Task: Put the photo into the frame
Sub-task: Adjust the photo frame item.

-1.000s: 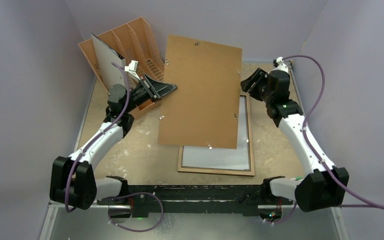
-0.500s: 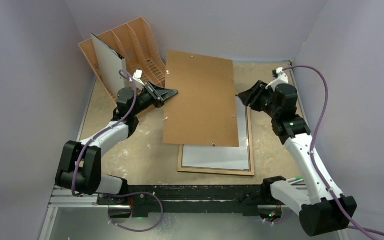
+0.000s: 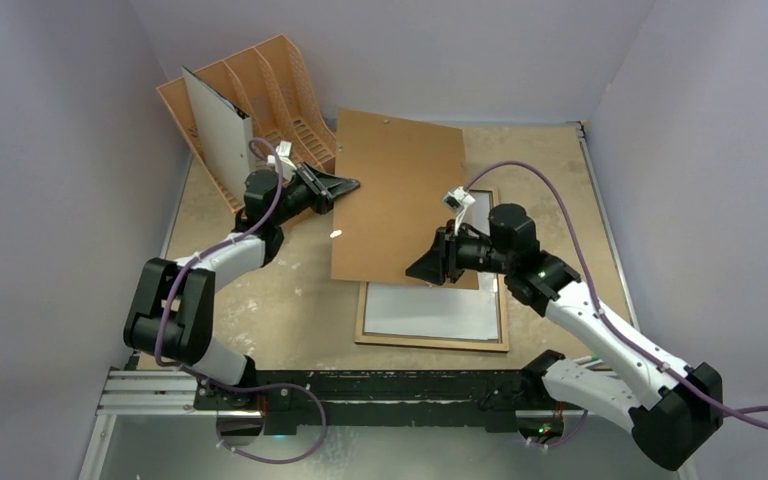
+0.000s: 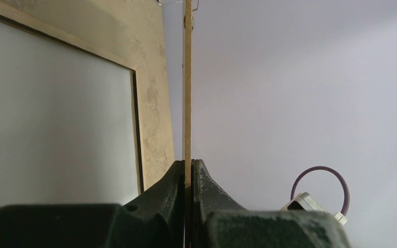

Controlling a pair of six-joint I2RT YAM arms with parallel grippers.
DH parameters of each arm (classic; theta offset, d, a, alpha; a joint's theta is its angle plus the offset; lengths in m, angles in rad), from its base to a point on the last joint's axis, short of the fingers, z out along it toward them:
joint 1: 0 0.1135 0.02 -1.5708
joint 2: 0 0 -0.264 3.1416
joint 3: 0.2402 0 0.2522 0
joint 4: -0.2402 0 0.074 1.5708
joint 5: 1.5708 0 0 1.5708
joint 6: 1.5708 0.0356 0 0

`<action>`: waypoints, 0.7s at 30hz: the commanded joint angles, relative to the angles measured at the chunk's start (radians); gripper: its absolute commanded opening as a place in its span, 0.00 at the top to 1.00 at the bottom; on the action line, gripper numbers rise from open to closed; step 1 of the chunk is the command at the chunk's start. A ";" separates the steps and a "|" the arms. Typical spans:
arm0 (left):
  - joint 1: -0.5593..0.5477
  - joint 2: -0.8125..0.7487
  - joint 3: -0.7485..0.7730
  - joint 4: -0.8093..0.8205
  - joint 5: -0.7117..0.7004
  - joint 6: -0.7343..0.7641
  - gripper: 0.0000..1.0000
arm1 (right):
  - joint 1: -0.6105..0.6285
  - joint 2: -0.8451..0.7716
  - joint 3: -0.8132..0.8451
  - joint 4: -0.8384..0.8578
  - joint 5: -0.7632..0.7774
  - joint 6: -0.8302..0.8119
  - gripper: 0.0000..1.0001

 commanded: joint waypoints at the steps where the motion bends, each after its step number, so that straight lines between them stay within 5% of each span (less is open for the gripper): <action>1: -0.004 0.001 0.067 0.105 0.039 -0.056 1.00 | 0.035 0.025 0.006 0.004 -0.005 -0.071 0.65; 21: -0.002 0.046 0.118 0.086 0.062 -0.040 1.00 | 0.045 0.045 -0.039 -0.076 -0.053 -0.164 0.74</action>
